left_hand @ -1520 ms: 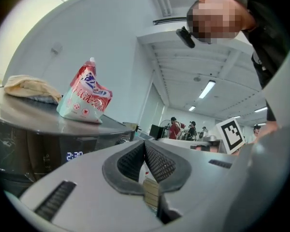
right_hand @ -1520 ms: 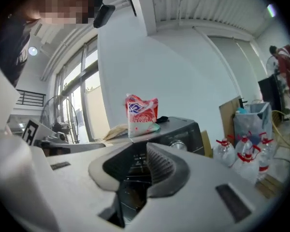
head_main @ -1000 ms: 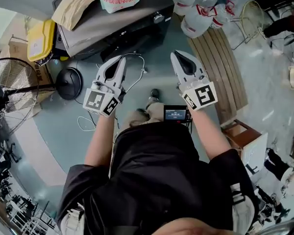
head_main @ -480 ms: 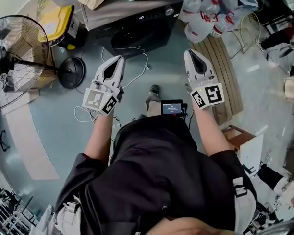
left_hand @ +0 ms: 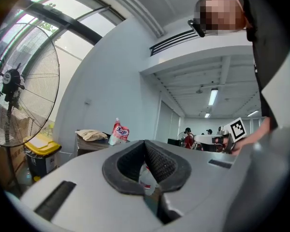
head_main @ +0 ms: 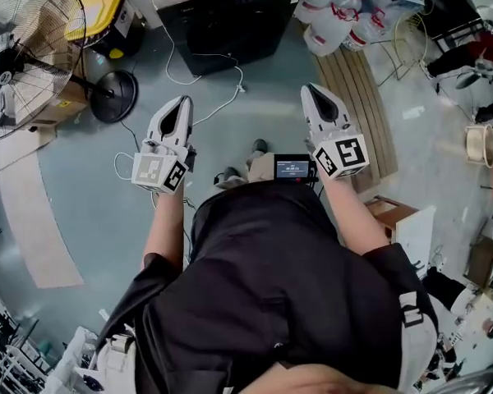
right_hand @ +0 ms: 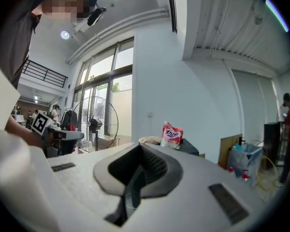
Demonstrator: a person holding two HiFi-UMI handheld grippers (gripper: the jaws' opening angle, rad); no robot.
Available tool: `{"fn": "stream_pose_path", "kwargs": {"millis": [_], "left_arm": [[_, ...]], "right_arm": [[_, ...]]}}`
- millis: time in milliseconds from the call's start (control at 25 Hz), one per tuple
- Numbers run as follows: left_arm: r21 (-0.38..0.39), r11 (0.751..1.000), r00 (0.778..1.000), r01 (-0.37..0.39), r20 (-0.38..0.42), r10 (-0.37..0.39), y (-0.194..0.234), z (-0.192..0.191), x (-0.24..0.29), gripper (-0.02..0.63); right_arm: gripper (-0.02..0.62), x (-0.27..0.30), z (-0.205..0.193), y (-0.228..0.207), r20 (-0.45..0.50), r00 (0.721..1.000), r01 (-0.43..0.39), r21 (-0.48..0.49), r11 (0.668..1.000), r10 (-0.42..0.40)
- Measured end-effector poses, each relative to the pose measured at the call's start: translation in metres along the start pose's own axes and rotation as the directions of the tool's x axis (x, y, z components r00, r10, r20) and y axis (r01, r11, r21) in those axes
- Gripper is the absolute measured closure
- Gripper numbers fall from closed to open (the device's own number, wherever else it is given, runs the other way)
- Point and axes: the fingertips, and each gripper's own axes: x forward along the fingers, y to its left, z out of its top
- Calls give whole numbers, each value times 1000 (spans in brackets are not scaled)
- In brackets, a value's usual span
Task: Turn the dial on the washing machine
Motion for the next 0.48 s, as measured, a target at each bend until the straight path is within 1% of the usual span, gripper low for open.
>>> {"fn": "stream_pose_path", "kwargs": {"millis": [80, 160, 240, 360, 480], "left_arm": [[-6, 999, 999, -44, 16, 45, -6, -2, -13, 611], [-25, 996, 996, -84, 36, 85, -11, -4, -23, 611], [-35, 993, 993, -113, 39, 114, -22, -9, -33, 611], [1, 989, 988, -150, 32, 149, -46, -10, -41, 611], [28, 979, 979, -203, 35, 202, -73, -6, -47, 611]], "right_arm": [[592, -12, 2, 3, 8, 1000, -5, -21, 1000, 5], [592, -19, 0, 4, 14, 1000, -9, -15, 1000, 9], [592, -27, -4, 3, 18, 1000, -18, -4, 1000, 18], [592, -45, -9, -3, 20, 999, -39, -13, 999, 39], [592, -71, -14, -14, 6, 998, -56, -28, 998, 56]]}}
